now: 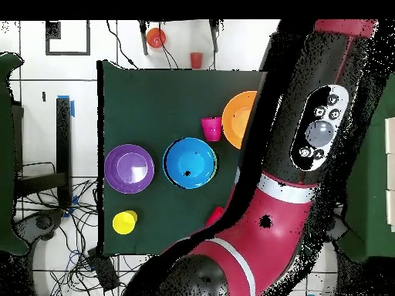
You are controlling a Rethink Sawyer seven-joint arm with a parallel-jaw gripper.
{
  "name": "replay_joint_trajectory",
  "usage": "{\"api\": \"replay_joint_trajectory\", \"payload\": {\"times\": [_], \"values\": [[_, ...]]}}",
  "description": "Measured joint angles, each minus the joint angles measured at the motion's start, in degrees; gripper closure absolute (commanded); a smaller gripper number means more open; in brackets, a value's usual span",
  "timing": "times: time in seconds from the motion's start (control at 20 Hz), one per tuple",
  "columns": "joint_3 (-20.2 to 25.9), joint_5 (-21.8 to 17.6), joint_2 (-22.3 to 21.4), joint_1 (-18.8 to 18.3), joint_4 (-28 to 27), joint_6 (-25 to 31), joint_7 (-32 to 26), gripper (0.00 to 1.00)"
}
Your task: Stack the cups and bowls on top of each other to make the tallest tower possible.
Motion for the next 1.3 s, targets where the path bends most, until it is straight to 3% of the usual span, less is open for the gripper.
{"api": "replay_joint_trajectory", "payload": {"times": [0.35, 0.75, 0.9, 1.0, 1.3], "values": [[11.04, -9.61, 0.29, -2.33, -1.1, 0.27, 0.0, 0.0], [27.19, -25.05, 1.28, -5.2, -2.54, 0.28, -0.87, 0.0], [30.95, -28.3, 1.77, -5.73, -2.83, 0.3, -1.62, 0.0], [36.04, -32.7, 2.58, -6.36, -3.1, 0.28, -3.07, 0.0], [44.66, -39.06, 4.46, -6.92, -3.2, 0.28, -6.06, 0.0]]}}
